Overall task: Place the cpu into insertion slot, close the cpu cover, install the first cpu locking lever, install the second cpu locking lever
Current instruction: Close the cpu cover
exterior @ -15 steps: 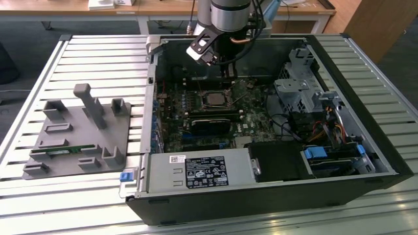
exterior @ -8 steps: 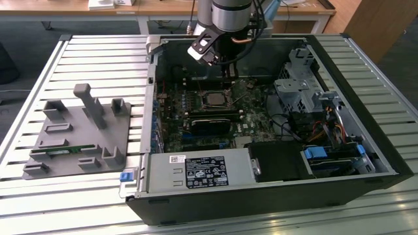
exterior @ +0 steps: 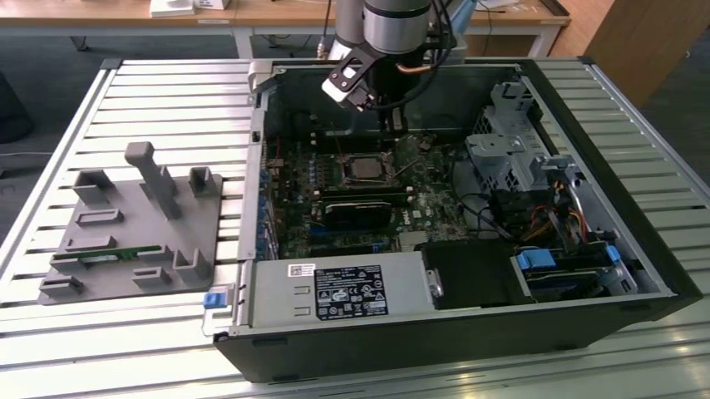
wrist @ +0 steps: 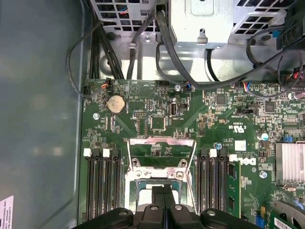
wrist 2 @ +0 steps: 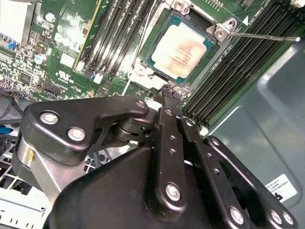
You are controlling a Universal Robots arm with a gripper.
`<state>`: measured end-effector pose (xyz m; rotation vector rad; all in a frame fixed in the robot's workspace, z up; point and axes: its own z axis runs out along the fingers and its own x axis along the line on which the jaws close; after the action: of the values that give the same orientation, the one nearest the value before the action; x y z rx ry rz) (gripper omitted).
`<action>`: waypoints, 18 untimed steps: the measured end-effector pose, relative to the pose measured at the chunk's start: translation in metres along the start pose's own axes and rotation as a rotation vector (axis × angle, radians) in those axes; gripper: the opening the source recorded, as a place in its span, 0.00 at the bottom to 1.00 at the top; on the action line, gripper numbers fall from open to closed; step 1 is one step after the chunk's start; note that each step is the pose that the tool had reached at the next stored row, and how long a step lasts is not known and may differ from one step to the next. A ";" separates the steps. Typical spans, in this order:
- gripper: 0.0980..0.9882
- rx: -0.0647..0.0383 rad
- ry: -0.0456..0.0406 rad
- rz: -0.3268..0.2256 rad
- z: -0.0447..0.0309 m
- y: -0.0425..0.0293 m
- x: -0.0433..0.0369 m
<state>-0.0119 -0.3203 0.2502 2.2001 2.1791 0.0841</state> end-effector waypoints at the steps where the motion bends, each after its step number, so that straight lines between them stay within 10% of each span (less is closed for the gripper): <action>1: 0.01 0.000 0.0000 0.000 0.0001 0.0007 0.0000; 18: 0.01 0.000 0.0000 0.000 -0.0027 0.0148 0.0002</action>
<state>0.0027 -0.3203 0.2538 2.2002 2.1791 0.0840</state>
